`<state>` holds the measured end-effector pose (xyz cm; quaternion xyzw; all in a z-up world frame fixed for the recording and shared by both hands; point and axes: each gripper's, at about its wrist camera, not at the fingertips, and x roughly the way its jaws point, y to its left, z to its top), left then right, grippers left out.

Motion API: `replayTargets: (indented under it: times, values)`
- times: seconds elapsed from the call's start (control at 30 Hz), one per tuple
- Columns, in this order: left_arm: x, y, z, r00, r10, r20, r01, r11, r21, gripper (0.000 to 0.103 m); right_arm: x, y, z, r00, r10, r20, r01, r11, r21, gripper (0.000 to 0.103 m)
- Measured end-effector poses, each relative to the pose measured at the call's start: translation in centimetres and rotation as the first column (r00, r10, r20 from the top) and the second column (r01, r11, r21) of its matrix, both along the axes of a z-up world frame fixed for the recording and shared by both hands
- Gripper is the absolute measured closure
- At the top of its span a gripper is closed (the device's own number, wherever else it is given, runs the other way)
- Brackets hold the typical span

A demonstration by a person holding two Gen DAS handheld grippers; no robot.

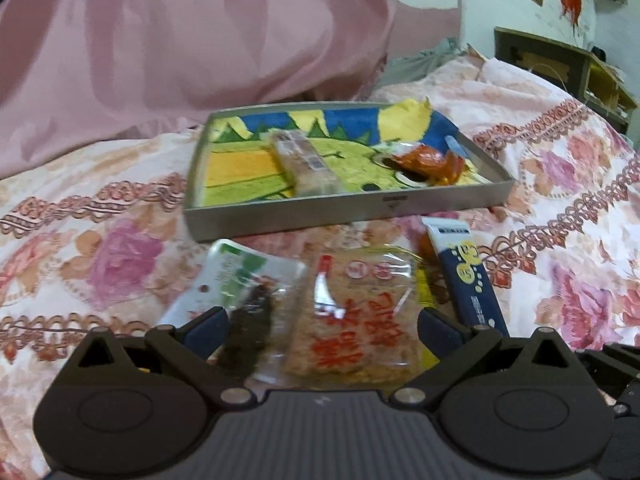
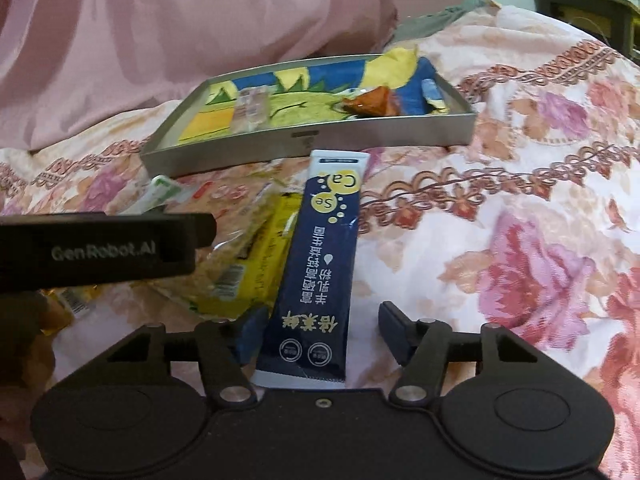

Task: Organize snacks
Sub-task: 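Grasp the rice-cracker bag with the left tool while the right tool grasps the blue stick pack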

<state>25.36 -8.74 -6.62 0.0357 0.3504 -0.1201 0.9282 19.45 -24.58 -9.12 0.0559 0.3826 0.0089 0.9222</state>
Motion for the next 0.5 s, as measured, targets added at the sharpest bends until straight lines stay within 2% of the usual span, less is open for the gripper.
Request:
replayTargets:
  times: [0.3, 0.5]
  values:
    - [1.7, -1.8, -0.6, 0.998, -0.038, -0.051, 0.040, 0.999, 0.026, 0.001, 1.2, -2.4, 0.3, 0.999, -0.049, 0.012, 0.049, 0.999, 0.014, 0.039]
    - [2.4, -1.9, -0.9, 0.994, -0.056, -0.093, 0.058, 0.998, 0.026, 0.013, 1.9, -2.6, 0.0, 0.999, -0.029, 0.022, 0.029, 1.000, 0.006, 0.039]
